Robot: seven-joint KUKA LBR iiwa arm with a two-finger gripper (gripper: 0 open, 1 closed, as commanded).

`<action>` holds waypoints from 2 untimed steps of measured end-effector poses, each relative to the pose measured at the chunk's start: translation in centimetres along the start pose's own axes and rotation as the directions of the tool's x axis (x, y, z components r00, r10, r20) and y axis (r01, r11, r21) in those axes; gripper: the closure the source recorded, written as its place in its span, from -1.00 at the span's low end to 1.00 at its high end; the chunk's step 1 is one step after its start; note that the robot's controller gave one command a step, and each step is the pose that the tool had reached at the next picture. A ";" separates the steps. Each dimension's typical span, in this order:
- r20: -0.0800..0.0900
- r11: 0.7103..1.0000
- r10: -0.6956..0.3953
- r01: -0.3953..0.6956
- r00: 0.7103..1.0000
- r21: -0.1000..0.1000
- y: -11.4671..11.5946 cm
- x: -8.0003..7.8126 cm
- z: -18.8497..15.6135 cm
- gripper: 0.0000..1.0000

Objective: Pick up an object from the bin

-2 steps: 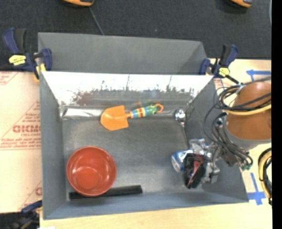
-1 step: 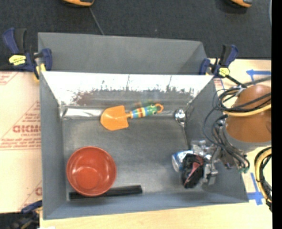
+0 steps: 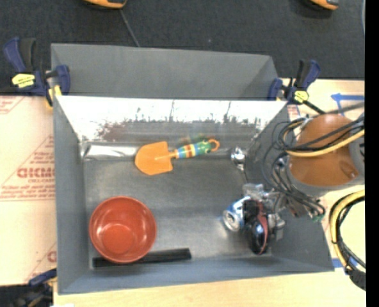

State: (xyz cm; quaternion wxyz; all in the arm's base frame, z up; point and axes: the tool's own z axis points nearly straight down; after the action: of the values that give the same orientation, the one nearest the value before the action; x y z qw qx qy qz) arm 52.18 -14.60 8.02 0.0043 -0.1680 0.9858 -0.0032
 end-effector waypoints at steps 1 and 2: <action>0.000 1.000 -0.001 0.001 1.000 0.000 0.0 0.0 0.0 1.00; 0.010 1.000 -0.015 0.015 1.000 -0.004 -0.7 0.1 0.1 1.00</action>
Offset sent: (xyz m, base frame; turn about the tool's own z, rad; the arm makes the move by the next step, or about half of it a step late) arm -0.0062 -0.0112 -0.0097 -0.0157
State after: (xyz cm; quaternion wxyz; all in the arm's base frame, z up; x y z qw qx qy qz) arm 52.32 -15.26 7.90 0.0087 -0.1752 0.9845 -0.0005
